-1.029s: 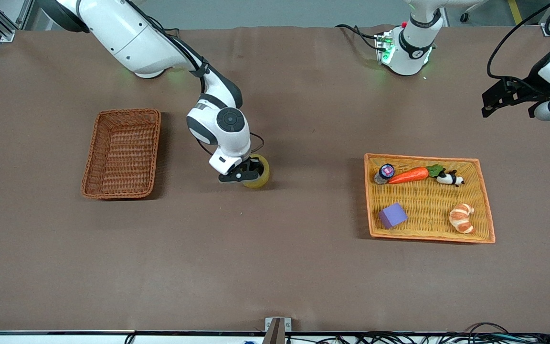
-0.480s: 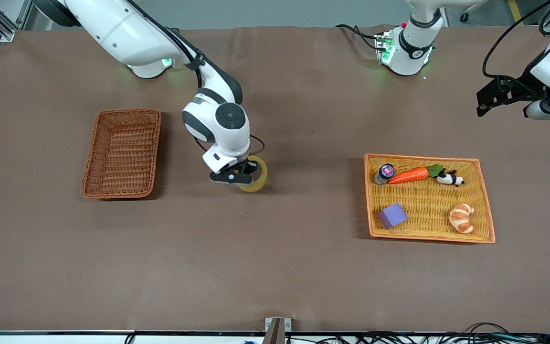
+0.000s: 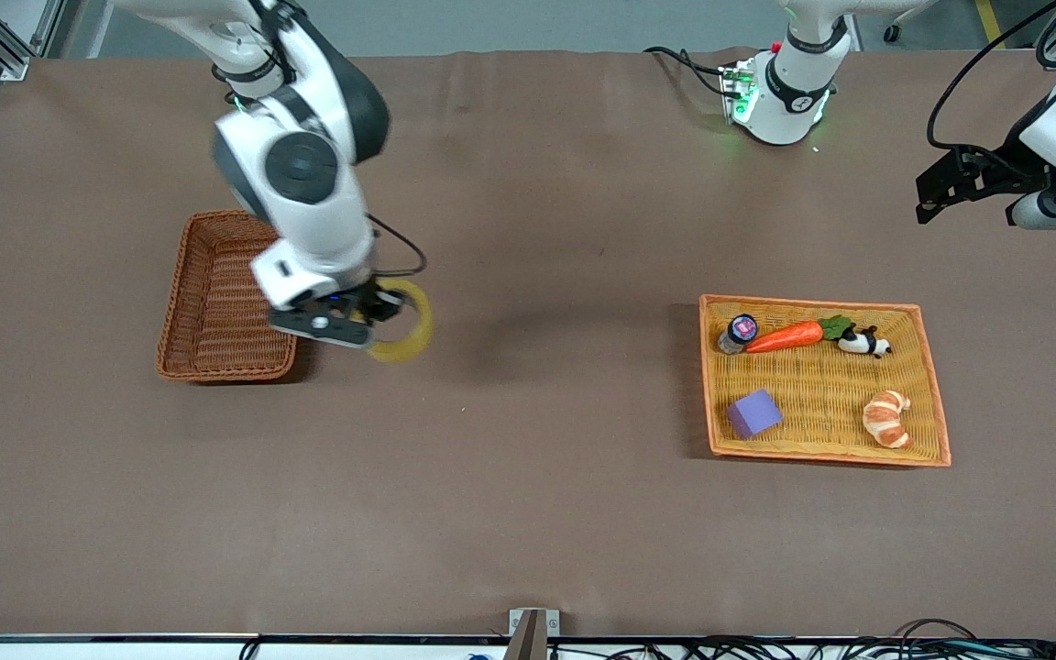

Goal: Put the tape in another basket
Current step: 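Carry the tape roll with the right gripper into the brown basket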

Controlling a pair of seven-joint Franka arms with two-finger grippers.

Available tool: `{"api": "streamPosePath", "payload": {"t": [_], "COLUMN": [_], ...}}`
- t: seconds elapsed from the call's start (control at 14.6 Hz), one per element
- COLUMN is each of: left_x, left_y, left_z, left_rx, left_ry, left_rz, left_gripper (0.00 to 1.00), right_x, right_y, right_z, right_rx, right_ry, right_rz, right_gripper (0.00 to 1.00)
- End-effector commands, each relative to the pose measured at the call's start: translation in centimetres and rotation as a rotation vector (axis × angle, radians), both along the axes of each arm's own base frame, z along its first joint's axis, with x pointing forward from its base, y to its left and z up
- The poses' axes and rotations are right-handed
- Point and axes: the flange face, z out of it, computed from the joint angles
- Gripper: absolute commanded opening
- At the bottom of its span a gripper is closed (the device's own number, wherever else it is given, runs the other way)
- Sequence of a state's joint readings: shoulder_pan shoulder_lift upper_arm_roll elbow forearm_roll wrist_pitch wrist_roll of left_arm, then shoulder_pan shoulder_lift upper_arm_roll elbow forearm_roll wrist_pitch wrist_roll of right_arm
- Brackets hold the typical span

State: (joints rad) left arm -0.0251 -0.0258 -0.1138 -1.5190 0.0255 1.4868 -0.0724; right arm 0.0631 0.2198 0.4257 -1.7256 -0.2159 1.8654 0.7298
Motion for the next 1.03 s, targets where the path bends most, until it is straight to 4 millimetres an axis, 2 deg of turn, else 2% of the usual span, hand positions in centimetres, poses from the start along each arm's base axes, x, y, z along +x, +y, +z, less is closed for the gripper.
{"api": "streamPosePath", "payload": {"t": [0.0,0.14,0.27,0.41,0.48,0.62,0.69,0.82,0.96], "left_x": [0.1,0.2,0.2,0.1,0.2,0.1,0.0,0.2,0.2], "left_y": [0.1,0.1,0.0,0.0,-0.1,-0.3,-0.2,-0.1,-0.3], "left_z": [0.6,0.5,0.5,0.6,0.5,0.5,0.6,0.3,0.3], "left_rx": [-0.004,-0.004,-0.004,-0.004,-0.004,-0.004,-0.003,-0.004,-0.004], "left_ry": [-0.006,-0.006,-0.004,-0.003,-0.003,-0.001,-0.001,0.001,0.001], "left_rz": [-0.01,-0.009,-0.012,-0.01,-0.012,-0.016,-0.015,-0.015,-0.018], "left_gripper": [1.0,1.0,1.0,1.0,1.0,1.0,1.0,1.0,1.0], "right_x": [-0.3,-0.7,-1.6,-2.7,-3.3,-4.6,-5.9,-8.0,-8.9], "right_y": [-8.2,-13.0,-16.6,-19.0,-19.4,-21.6,-23.4,-24.5,-25.7], "right_z": [3.5,4.6,4.3,3.0,2.4,0.4,-1.2,-5.1,-8.2], "right_rx": [0.023,0.026,0.023,0.024,0.023,0.031,0.04,0.048,0.053], "right_ry": [0.057,0.096,0.119,0.146,0.152,0.159,0.156,0.117,0.097], "right_rz": [0.058,0.116,0.144,0.153,0.149,0.164,0.174,0.18,0.168], "right_gripper": [0.0,0.0,0.0,0.0,0.0,0.0,0.0,0.0,0.0]}}
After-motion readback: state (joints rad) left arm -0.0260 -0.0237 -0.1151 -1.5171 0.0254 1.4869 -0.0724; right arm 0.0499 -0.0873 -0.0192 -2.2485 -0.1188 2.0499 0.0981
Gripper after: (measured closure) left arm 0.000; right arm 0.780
